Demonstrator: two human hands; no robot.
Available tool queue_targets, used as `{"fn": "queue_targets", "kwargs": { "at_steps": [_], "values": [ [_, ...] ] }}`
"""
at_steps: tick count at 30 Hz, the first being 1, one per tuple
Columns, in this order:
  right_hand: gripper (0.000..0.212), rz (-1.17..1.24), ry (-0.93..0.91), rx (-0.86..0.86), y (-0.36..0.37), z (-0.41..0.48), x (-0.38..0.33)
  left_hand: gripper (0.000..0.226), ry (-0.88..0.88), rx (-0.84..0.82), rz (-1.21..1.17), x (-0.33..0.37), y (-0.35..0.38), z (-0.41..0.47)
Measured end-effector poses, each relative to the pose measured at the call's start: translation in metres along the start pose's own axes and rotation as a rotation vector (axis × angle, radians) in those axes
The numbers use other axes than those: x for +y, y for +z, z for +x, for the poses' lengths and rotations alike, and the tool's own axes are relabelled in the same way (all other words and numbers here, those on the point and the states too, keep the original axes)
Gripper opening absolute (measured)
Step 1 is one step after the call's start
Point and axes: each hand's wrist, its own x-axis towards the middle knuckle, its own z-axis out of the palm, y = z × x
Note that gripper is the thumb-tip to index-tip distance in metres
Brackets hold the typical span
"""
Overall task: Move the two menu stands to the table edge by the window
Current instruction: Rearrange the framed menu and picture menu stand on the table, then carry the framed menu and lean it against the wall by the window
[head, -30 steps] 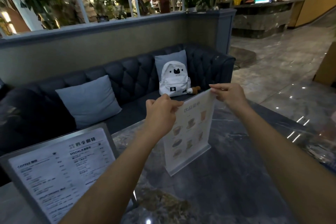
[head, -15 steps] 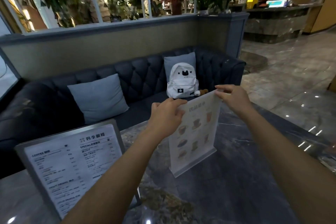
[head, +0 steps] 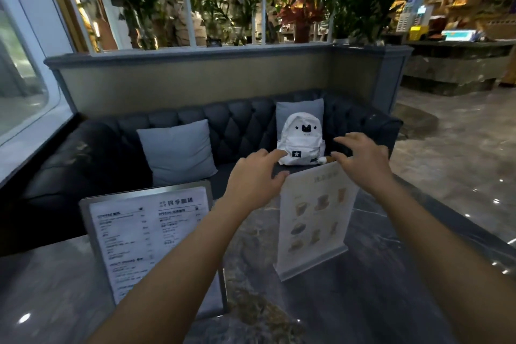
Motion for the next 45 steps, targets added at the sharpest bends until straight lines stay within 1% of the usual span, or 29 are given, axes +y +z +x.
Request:
{"fn": "queue_targets", "kwargs": {
  "at_steps": [5,12,17,20,22,25,27,30,32,34,36,38,39,42,45],
  "values": [
    [0.033,-0.002,-0.169,-0.035,0.014,-0.003,-0.049,0.038,-0.082,0.082,0.018,-0.028,-0.036,-0.019],
    [0.035,0.045,-0.306,-0.194,0.046,-0.018,-0.117,0.036,-0.236,0.178,0.059,-0.081,-0.091,-0.065],
    [0.038,0.072,-0.371,-0.292,0.065,-0.031,-0.161,0.037,-0.360,0.200,0.126,-0.120,-0.119,-0.097],
    [0.038,0.095,-0.386,-0.309,0.077,-0.037,-0.181,0.037,-0.400,0.237,0.187,-0.141,-0.130,-0.117],
    [0.037,0.143,-0.371,-0.330,0.085,-0.041,-0.189,0.037,-0.414,0.253,0.201,-0.153,-0.134,-0.130],
    [0.040,0.203,-0.328,-0.368,0.096,-0.046,-0.196,0.043,-0.465,0.223,0.185,-0.172,-0.132,-0.144],
    [0.045,0.255,-0.273,-0.376,0.104,-0.051,-0.195,0.054,-0.532,0.222,0.108,-0.183,-0.128,-0.151],
    [0.059,0.422,-0.116,-0.408,0.114,-0.062,-0.191,0.067,-0.643,0.271,-0.054,-0.193,-0.117,-0.161],
    [0.063,0.528,-0.017,-0.427,0.123,-0.071,-0.189,0.065,-0.680,0.274,-0.152,-0.198,-0.108,-0.168],
    [0.062,0.644,0.086,-0.437,0.134,-0.082,-0.185,0.052,-0.684,0.258,-0.216,-0.201,-0.098,-0.176],
    [0.052,0.727,0.154,-0.427,0.146,-0.095,-0.180,0.048,-0.693,0.241,-0.267,-0.206,-0.087,-0.185],
    [0.035,0.781,0.193,-0.429,0.157,-0.108,-0.175,0.051,-0.726,0.238,-0.351,-0.212,-0.078,-0.195],
    [0.032,0.801,0.208,-0.438,0.162,-0.113,-0.173,0.050,-0.747,0.240,-0.413,-0.215,-0.073,-0.200],
    [0.022,0.831,0.217,-0.476,0.176,-0.126,-0.166,0.042,-0.811,0.205,-0.584,-0.226,-0.060,-0.215],
    [0.004,0.869,0.223,-0.509,0.187,-0.136,-0.161,0.023,-0.787,0.147,-0.656,-0.234,-0.049,-0.229]
  ]
}}
